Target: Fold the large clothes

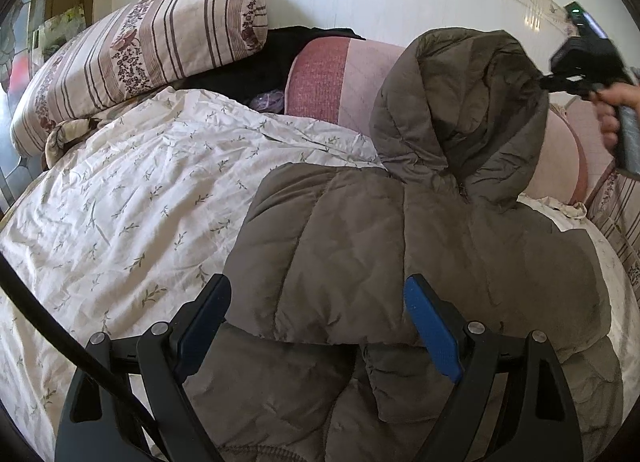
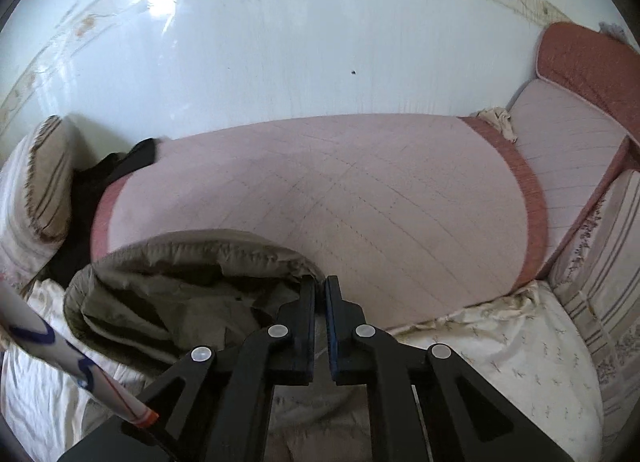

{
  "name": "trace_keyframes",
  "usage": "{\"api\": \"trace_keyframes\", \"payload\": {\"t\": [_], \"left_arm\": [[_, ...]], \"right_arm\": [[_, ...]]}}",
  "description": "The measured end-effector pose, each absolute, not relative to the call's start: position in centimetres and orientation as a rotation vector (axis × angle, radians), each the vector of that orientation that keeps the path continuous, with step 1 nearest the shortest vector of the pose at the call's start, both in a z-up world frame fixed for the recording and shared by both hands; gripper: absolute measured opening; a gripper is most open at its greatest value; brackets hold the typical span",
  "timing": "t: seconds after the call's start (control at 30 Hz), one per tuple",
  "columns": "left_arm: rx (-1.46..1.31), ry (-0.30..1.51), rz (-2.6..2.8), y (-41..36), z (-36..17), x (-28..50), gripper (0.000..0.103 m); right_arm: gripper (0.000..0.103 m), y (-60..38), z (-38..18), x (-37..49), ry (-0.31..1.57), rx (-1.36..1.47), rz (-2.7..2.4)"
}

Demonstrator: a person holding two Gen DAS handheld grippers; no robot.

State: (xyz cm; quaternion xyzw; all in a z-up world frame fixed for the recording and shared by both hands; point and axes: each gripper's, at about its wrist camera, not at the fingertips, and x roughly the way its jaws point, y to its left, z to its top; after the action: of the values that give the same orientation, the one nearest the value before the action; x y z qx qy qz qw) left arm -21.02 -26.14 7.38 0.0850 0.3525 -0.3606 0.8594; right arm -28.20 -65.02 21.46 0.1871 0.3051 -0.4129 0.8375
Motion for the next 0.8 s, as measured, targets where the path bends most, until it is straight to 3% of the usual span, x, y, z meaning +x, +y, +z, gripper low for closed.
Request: {"api": "trace_keyframes", "payload": {"t": [0.43, 0.57, 0.8], "left_arm": [[0.106, 0.726, -0.751, -24.4, 9.1, -20.1, 0.088], [0.089, 0.721, -0.754, -24.1, 9.3, -20.0, 0.088], [0.116, 0.71, -0.772, -25.1, 8.8, -20.9, 0.088]], "right_arm": [[0.004, -51.1, 22.1, -40.1, 0.564, 0.347, -0.802], [0.004, -46.3, 18.5, -44.9, 0.54, 0.394, -0.806], [0.0, -45.2, 7.7, -47.0, 0.66, 0.529, -0.862]]}}
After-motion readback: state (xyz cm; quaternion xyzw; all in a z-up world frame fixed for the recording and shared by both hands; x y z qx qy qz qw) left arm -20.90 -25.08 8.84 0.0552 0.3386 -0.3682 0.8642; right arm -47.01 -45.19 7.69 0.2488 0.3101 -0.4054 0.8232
